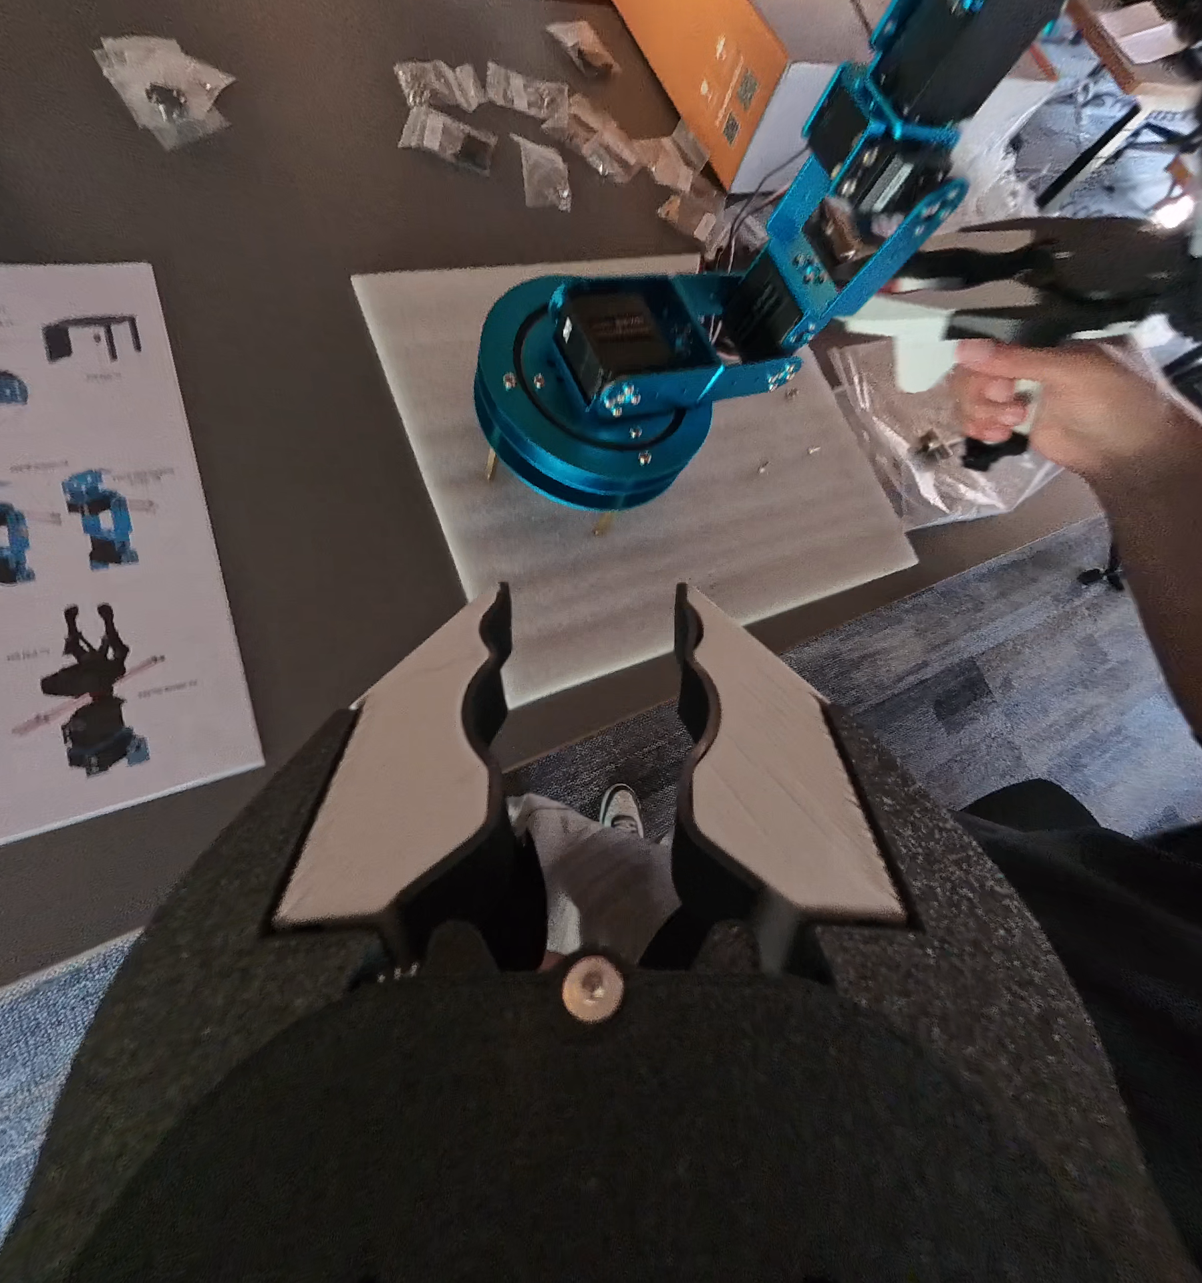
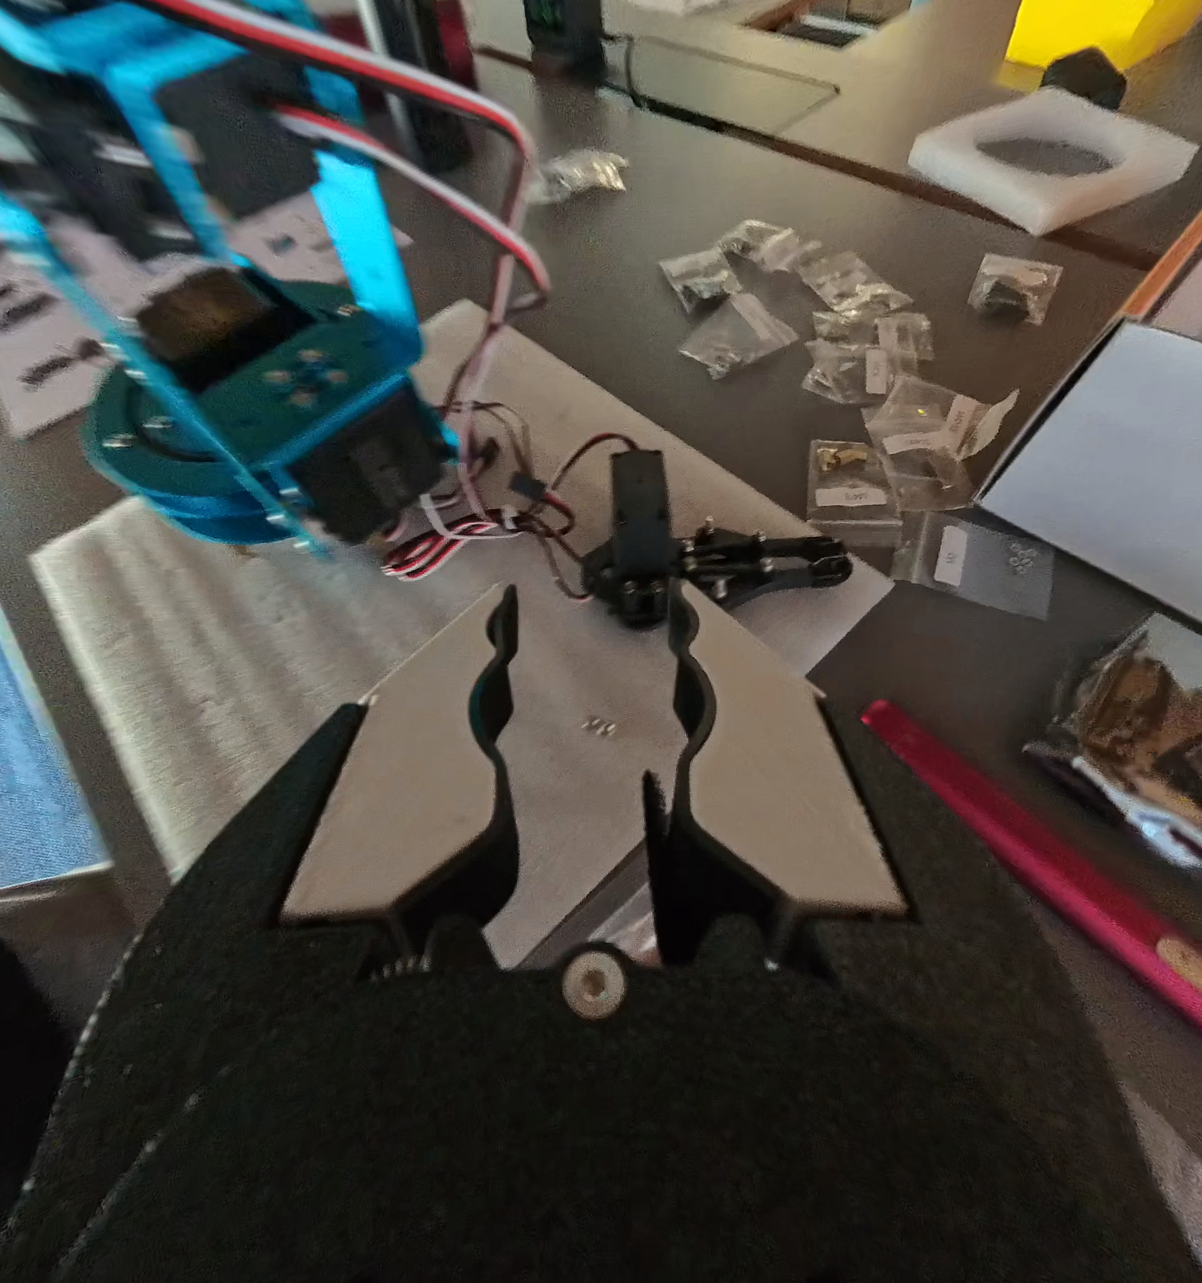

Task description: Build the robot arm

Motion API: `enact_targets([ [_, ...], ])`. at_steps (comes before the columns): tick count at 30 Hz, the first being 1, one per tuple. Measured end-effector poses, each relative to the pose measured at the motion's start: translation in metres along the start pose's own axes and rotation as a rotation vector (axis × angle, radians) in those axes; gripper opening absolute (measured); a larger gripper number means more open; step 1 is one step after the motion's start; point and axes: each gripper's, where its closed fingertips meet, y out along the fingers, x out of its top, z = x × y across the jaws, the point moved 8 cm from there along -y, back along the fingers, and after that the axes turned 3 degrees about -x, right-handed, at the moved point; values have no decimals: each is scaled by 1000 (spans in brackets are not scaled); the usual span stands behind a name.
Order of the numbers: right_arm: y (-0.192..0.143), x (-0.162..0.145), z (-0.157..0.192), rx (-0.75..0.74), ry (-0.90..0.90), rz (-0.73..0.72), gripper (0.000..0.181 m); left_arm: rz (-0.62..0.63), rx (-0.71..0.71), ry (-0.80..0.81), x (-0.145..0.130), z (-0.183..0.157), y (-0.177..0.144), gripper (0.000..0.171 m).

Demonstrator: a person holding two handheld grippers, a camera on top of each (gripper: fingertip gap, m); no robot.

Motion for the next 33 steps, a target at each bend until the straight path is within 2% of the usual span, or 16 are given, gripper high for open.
enact_targets([
  [5,42,4,-11,-25,-93,77,37,31,-49,27,39,25,14,47],
  [8,58,6,-11,12,-97,100,34,71,-40,33,58,64,29,46],
  [10,66,5,-11,6,-97,111,32,118,-10,-16,63,98,35,46],
  [12,73,2,-12,-22,-104,143,27,182,20,-55,59,130,33,47],
  [15,78,-2,-9,-43,-117,136,21,294,211,-77,36,178,20,46],
  [19,75,-3,-11,-56,-58,125,21,409,321,-157,3,211,-1,46],
  [25,72,2,-16,-84,-97,198,21,546,346,-240,-38,212,-19,46],
  [29,67,5,-21,-64,-99,227,21,541,314,-272,-46,202,-22,46],
  [33,63,16,-25,-98,-143,195,20,535,320,-255,-48,195,-27,46],
])
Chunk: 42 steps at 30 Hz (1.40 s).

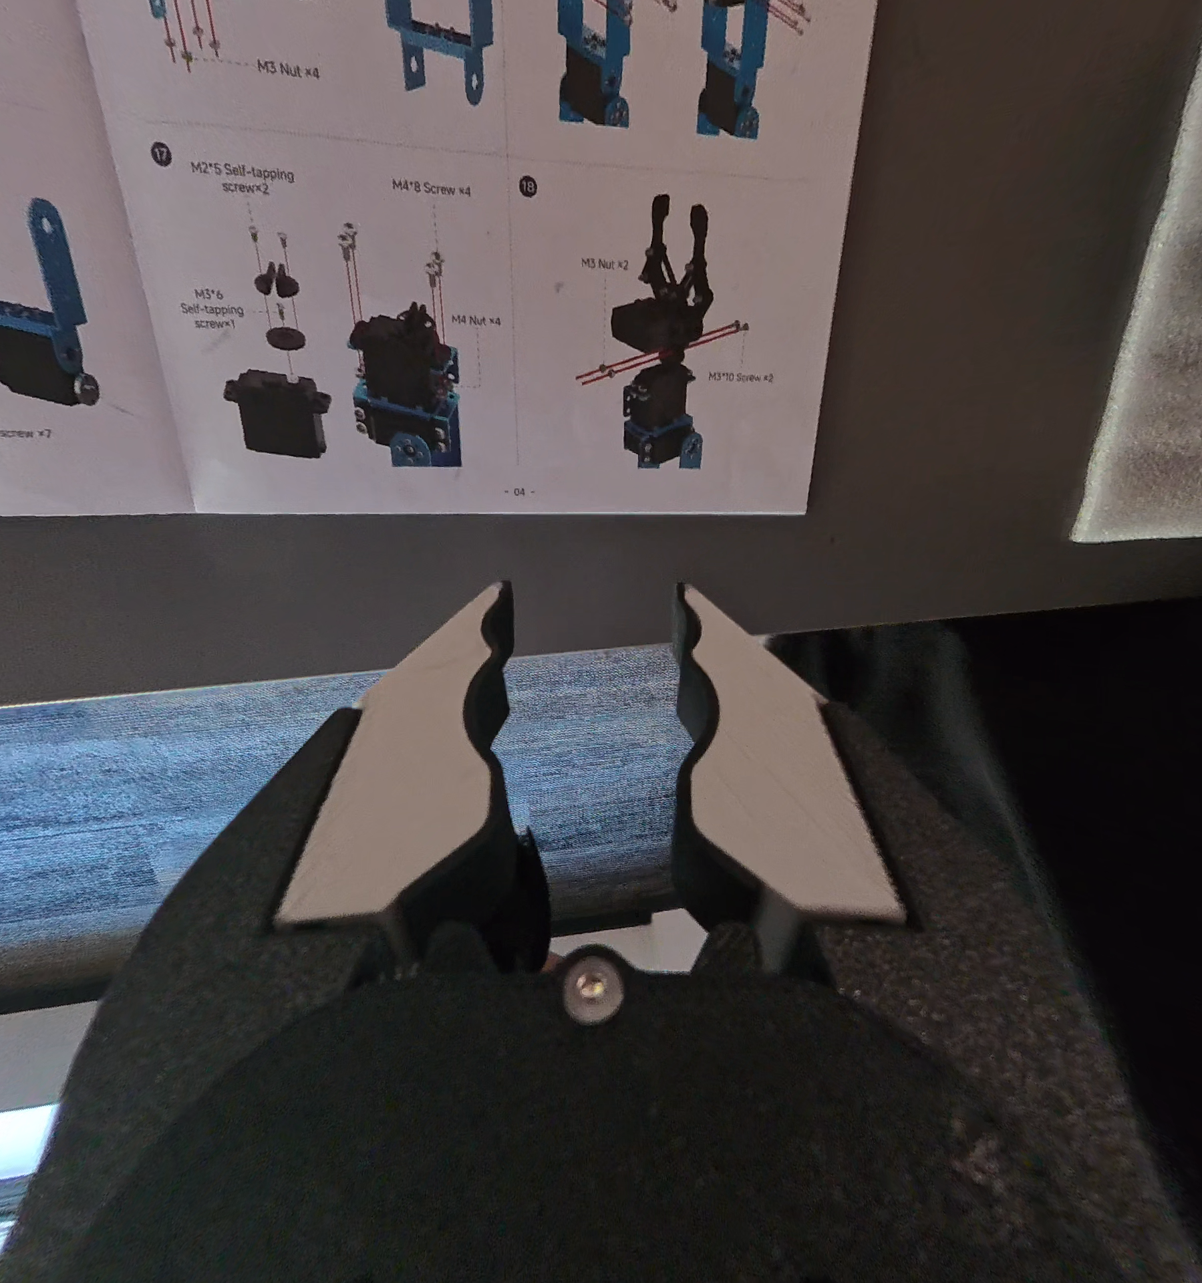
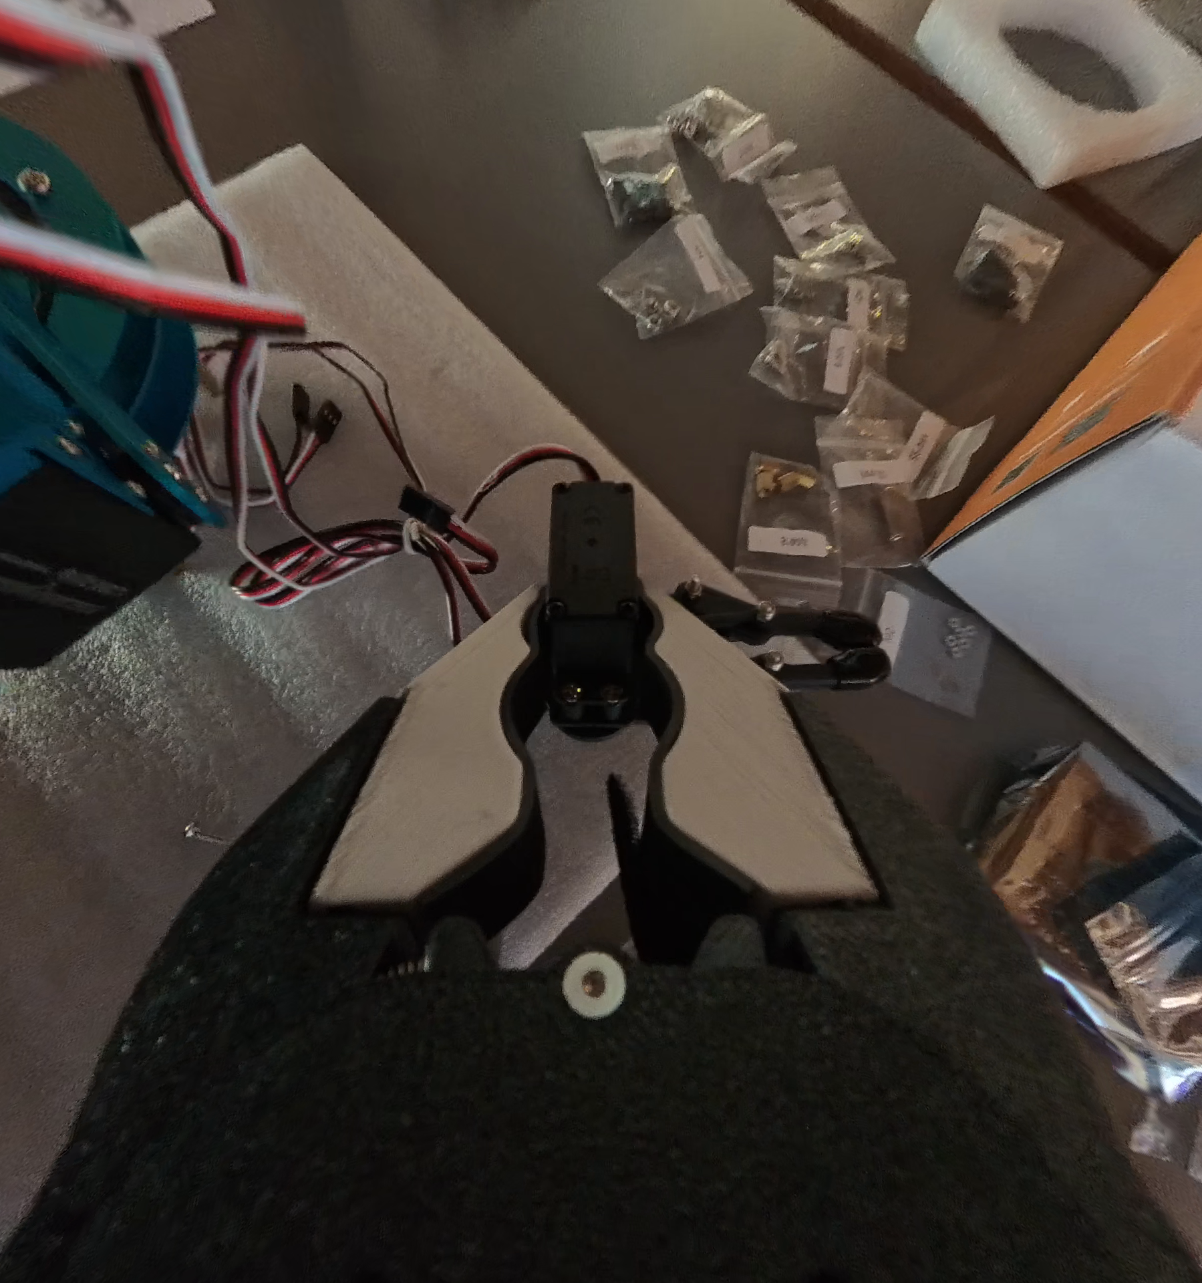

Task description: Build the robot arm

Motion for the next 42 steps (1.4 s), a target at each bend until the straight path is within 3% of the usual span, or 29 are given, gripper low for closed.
enact_targets([
  [8,-37,35,-17,-126,-34,-110,20,-69,27,92,-2,-19,-29,46],
  [12,-65,49,-23,-279,-123,-149,20,-89,64,116,-11,-22,-41,45],
  [20,-113,81,-18,-438,-231,-146,20,-173,-33,166,2,-18,-49,42],
  [28,-152,127,0,-633,-356,-97,20,-227,-224,330,45,15,-49,39],
  [32,-172,159,12,-699,-370,-84,20,-294,-391,443,81,19,-55,40],
  [36,-180,186,32,-758,-423,-54,20,-387,-533,605,131,-13,-58,42],
  [42,-175,216,57,-804,-456,-53,20,-477,-765,827,195,-96,-64,43],
])
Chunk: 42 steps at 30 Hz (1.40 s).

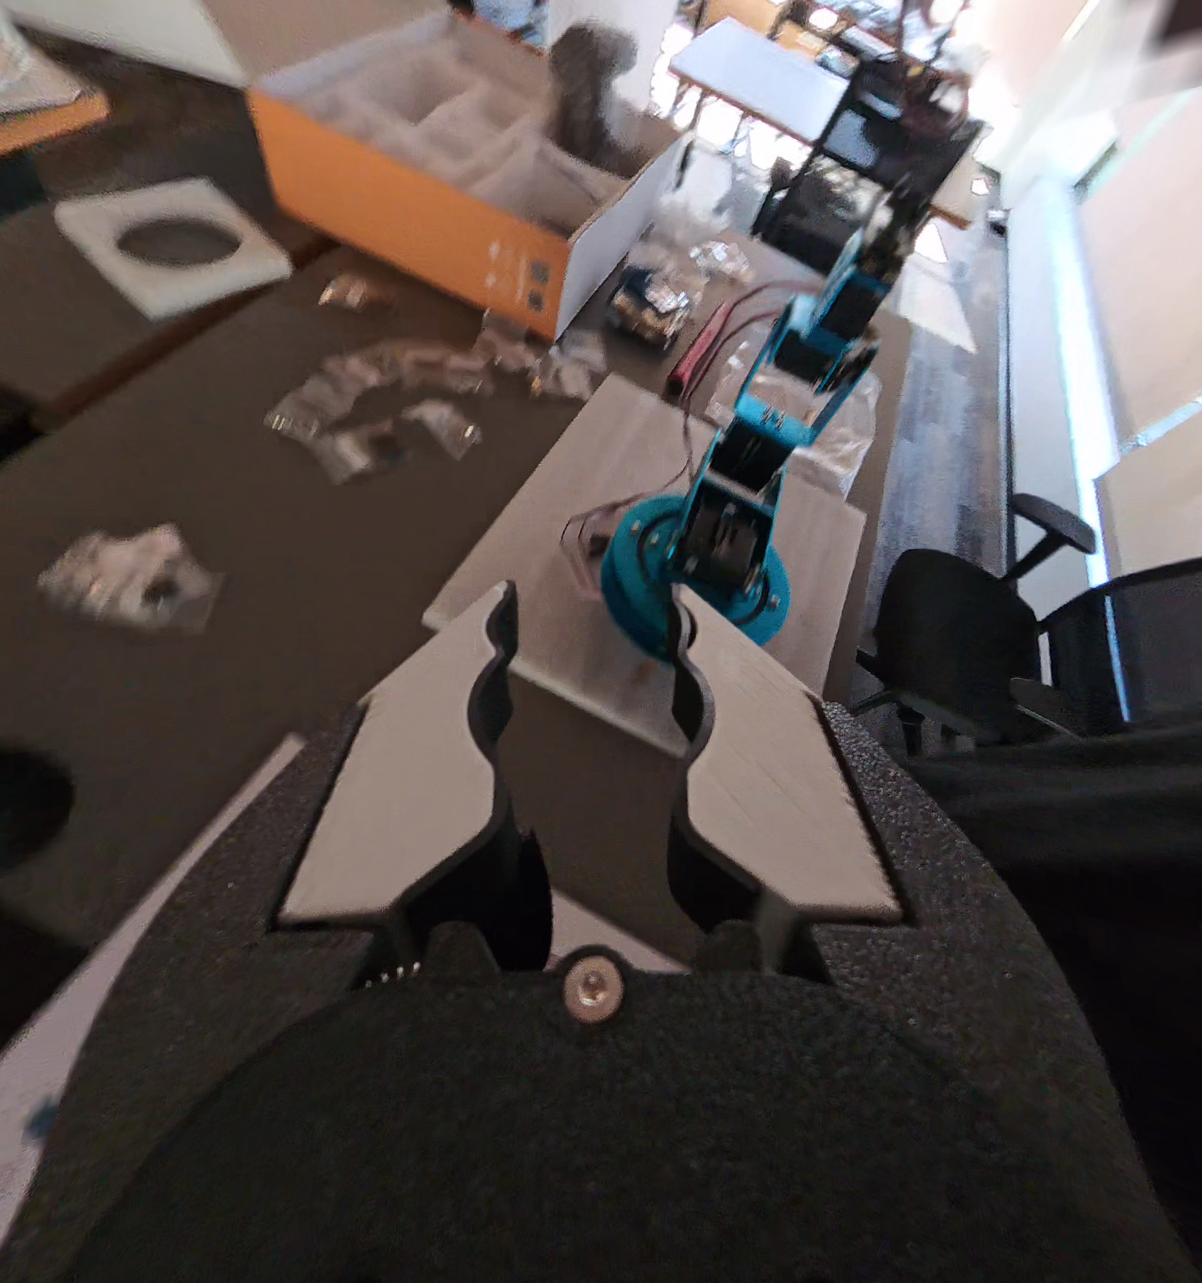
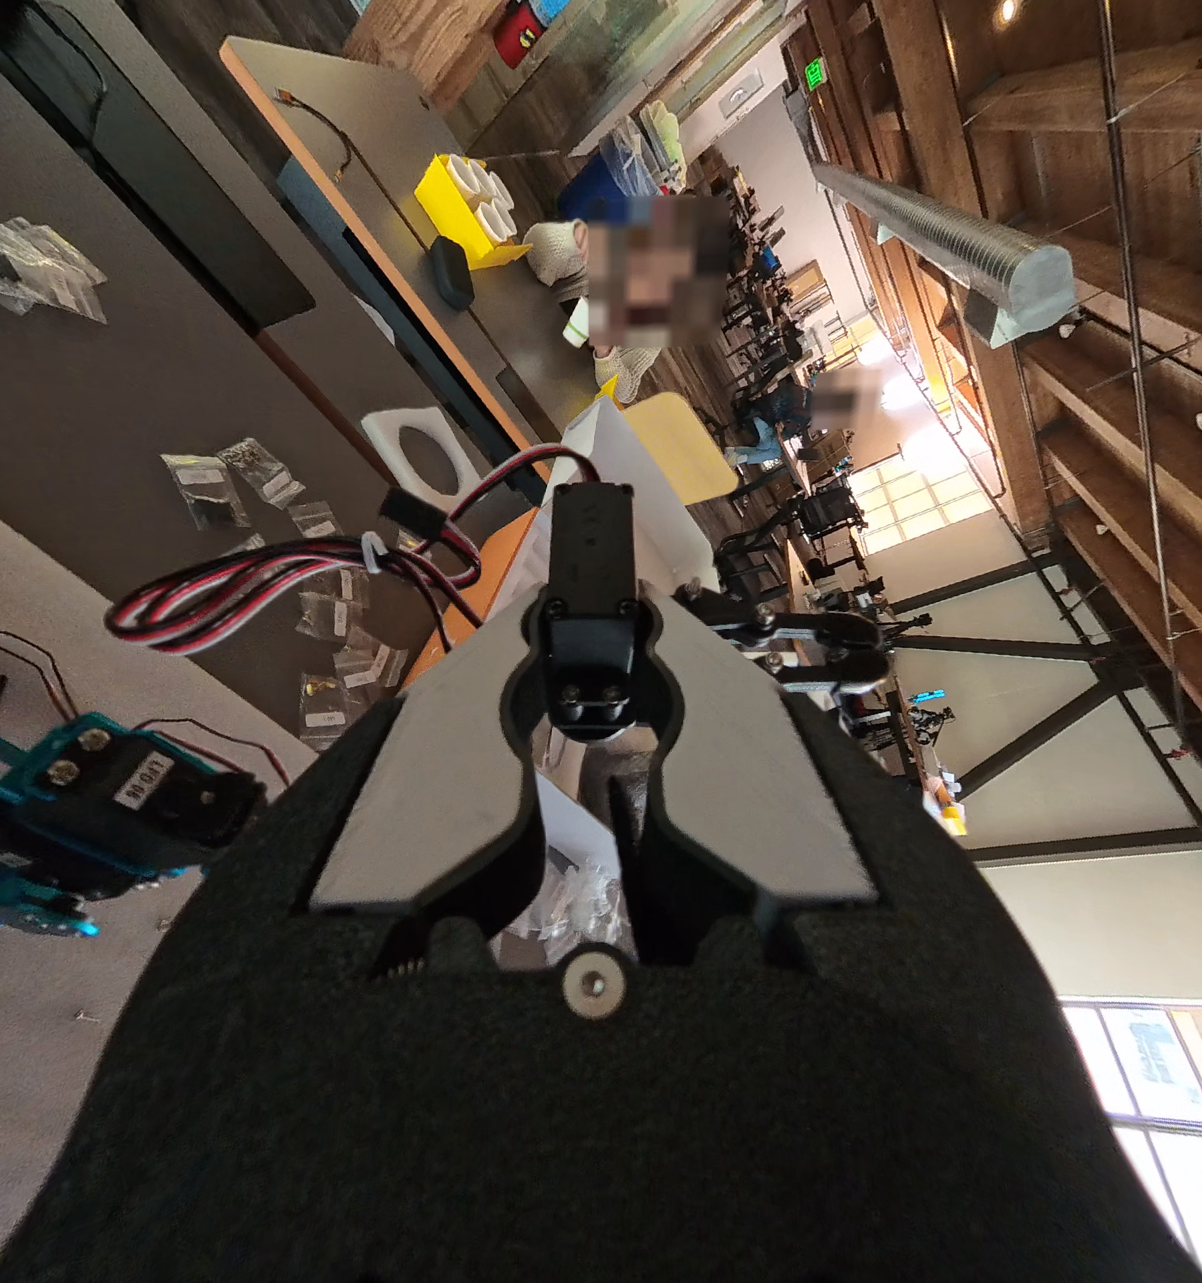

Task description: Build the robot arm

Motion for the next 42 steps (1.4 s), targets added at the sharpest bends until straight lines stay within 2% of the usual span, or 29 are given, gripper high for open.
enact_targets([
  [4,0,20,15,-15,-46,14,20,-71,-153,61,49,-9,29,43],
  [8,-8,32,25,-33,-46,19,20,-132,-272,107,86,-26,43,46],
  [14,-27,32,44,-71,-140,-27,20,-174,-449,70,138,-50,73,60],
  [17,-34,33,54,-129,-222,-39,20,-190,-513,73,153,-65,86,70],
  [24,-40,44,71,-188,-428,32,20,-213,-460,225,160,-91,98,66],
  [31,-37,53,77,-249,-466,63,20,-185,-319,338,155,-102,103,57],
  [38,-35,55,86,-247,-529,38,21,-158,-309,378,151,-99,108,53],
  [42,-32,47,94,-235,-607,18,22,-139,-358,341,143,-92,114,52],
])
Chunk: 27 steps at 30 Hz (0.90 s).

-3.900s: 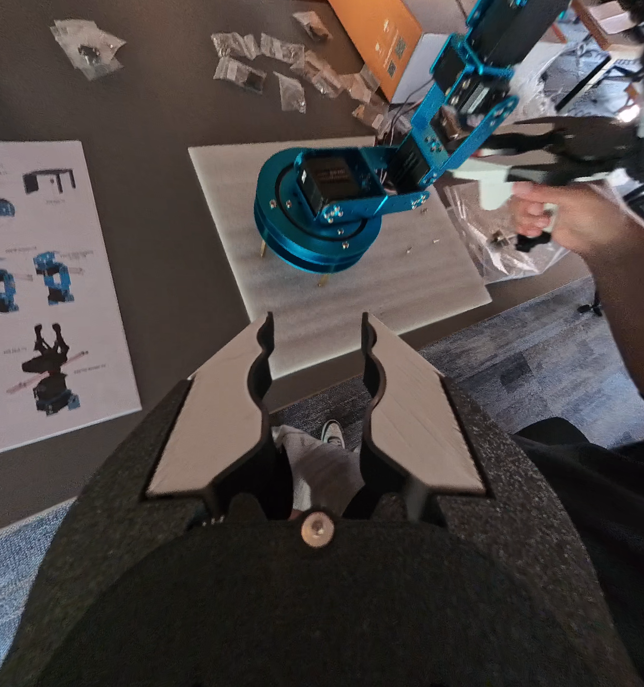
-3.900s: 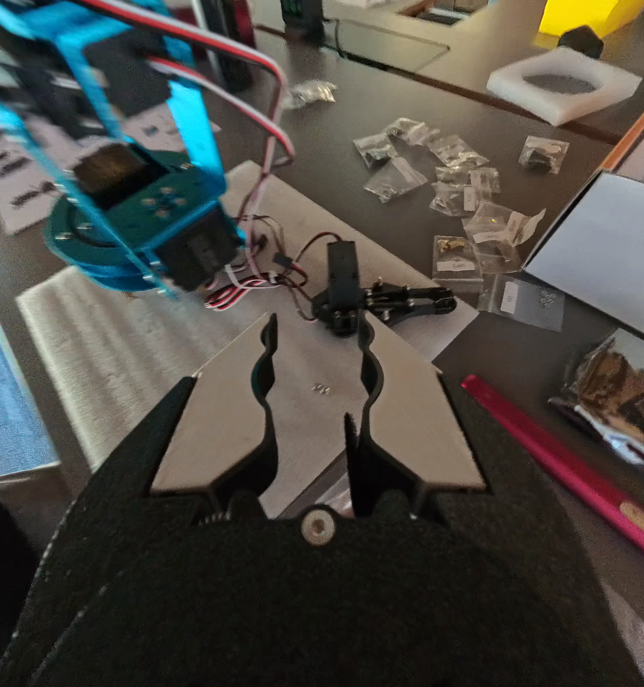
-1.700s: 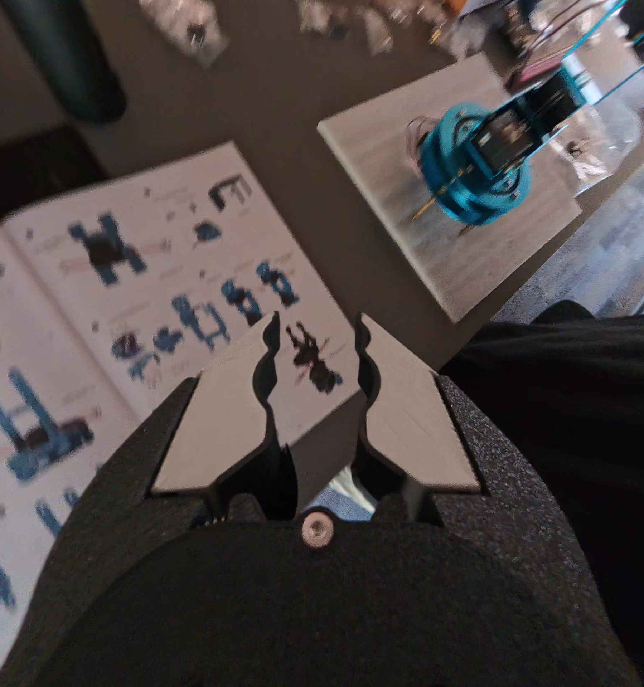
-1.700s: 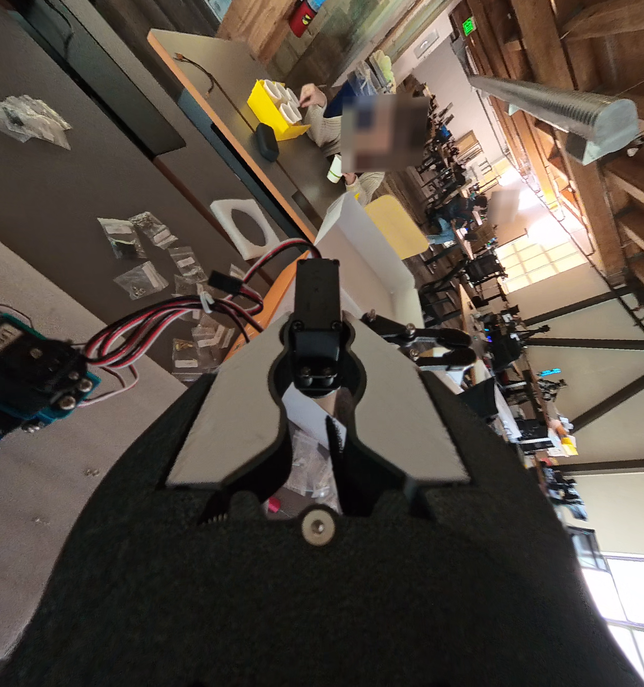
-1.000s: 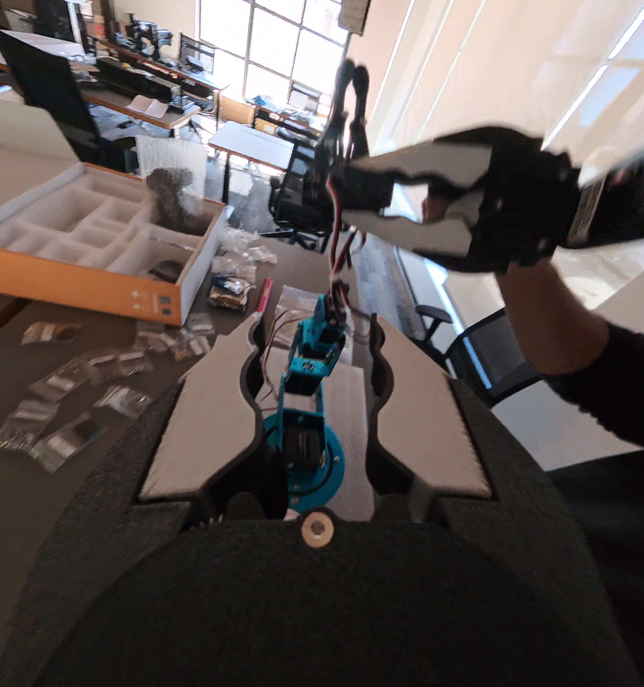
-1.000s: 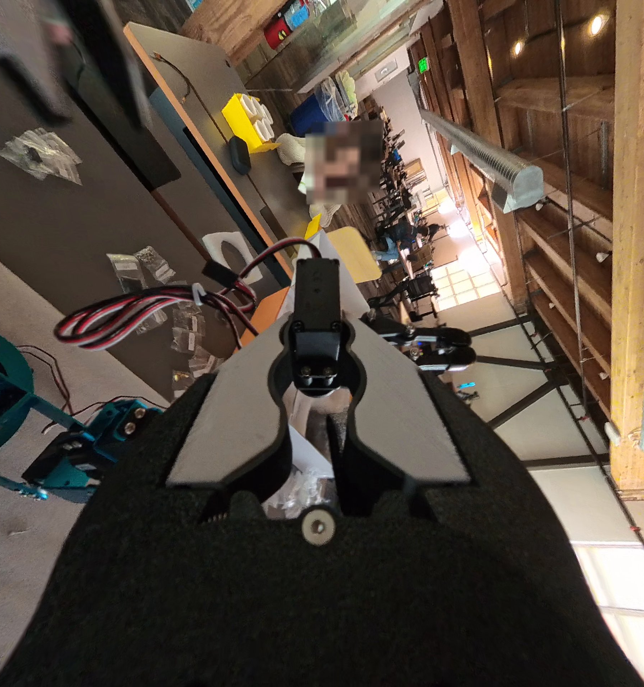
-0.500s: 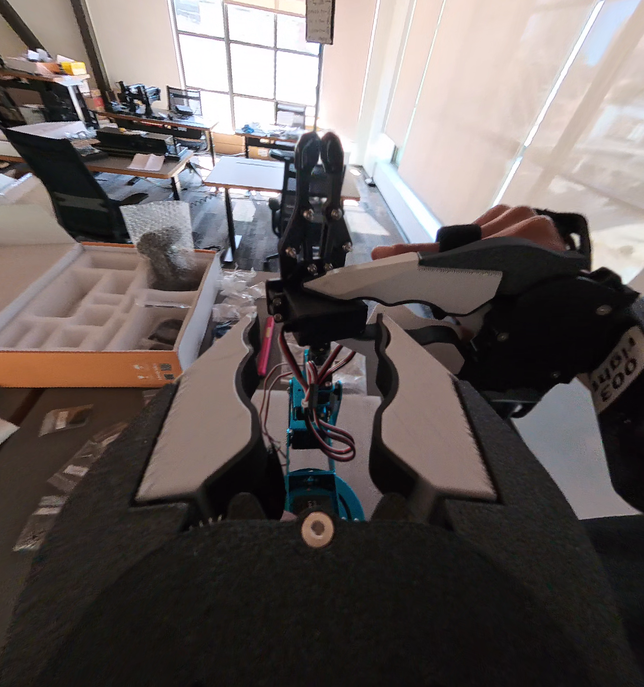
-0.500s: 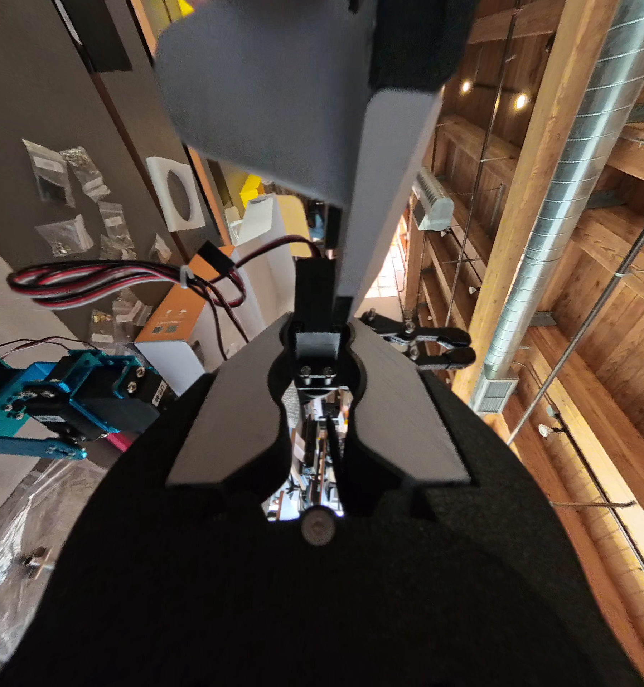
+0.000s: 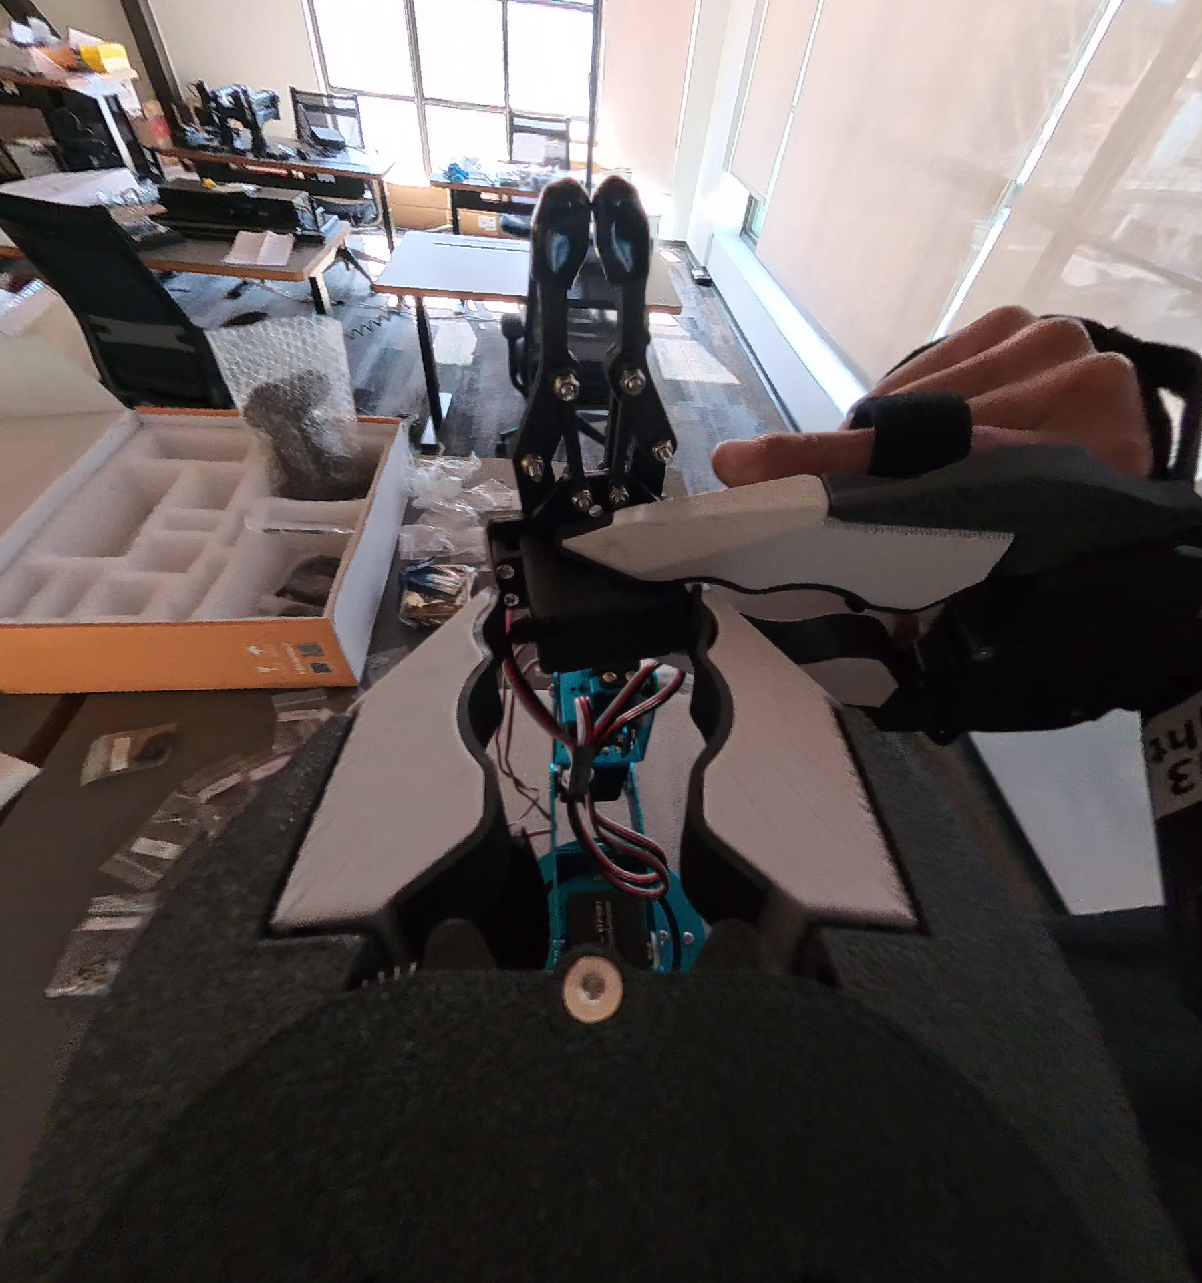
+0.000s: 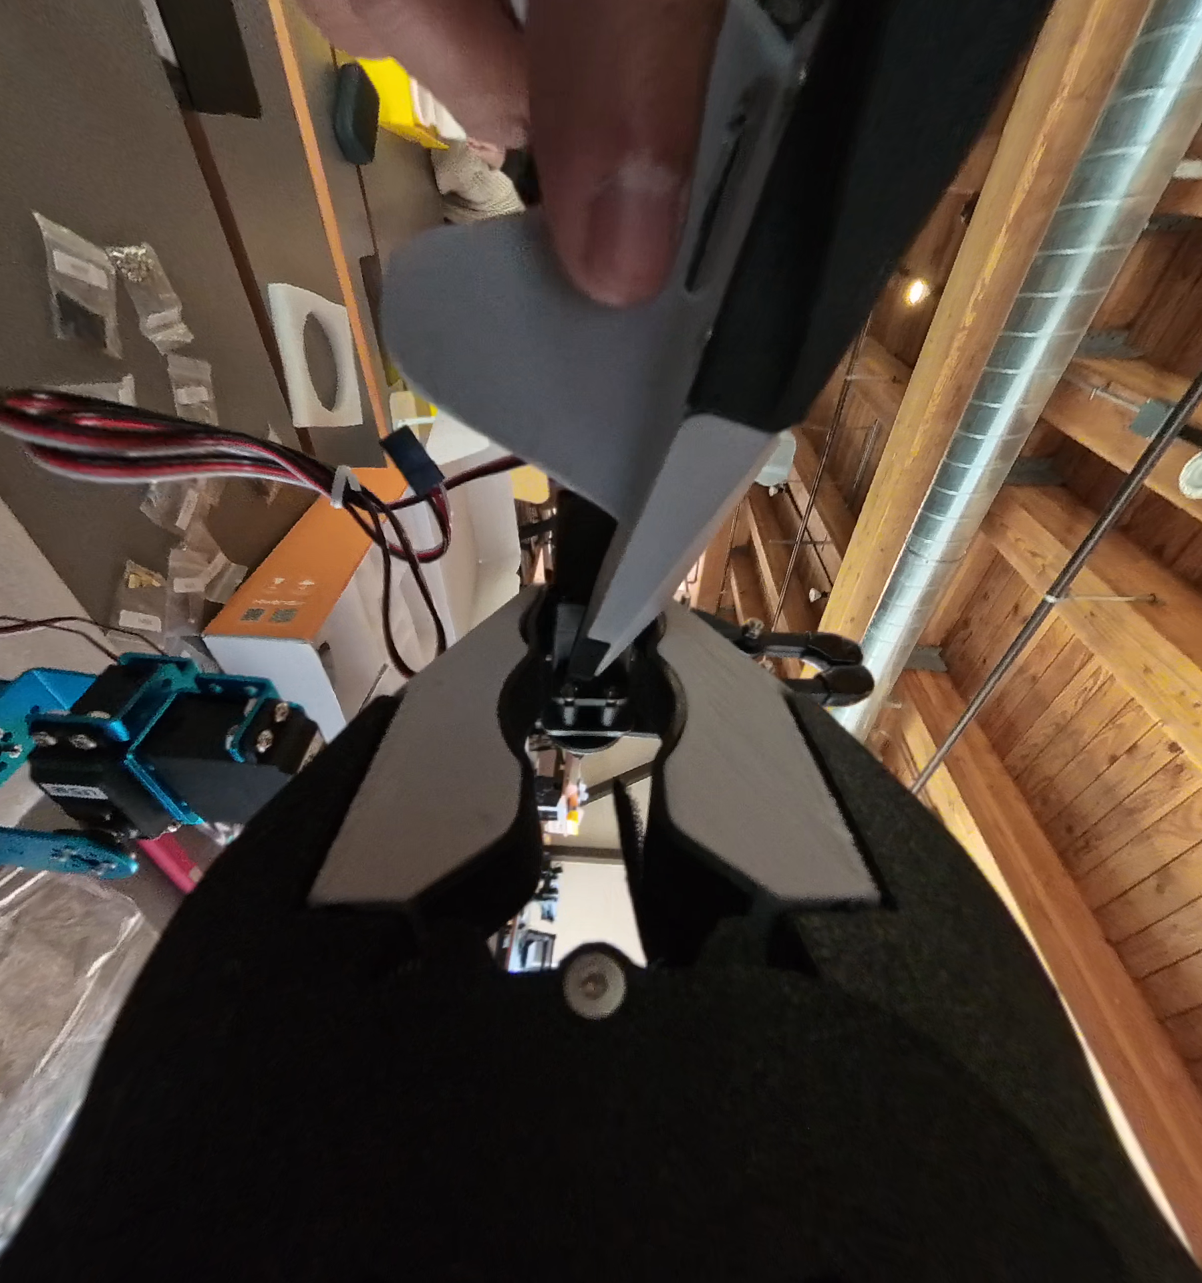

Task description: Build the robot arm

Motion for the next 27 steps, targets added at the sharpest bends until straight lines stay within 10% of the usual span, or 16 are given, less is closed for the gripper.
enact_targets([
  [7,5,-15,20,36,-7,-44,25,-7,-76,-111,-19,13,15,50],
  [15,9,-25,23,-9,-8,-18,20,-1,203,145,-15,-6,26,45],
  [27,-1,-53,28,2,286,-127,30,-64,10,-47,-21,13,41,44],
])
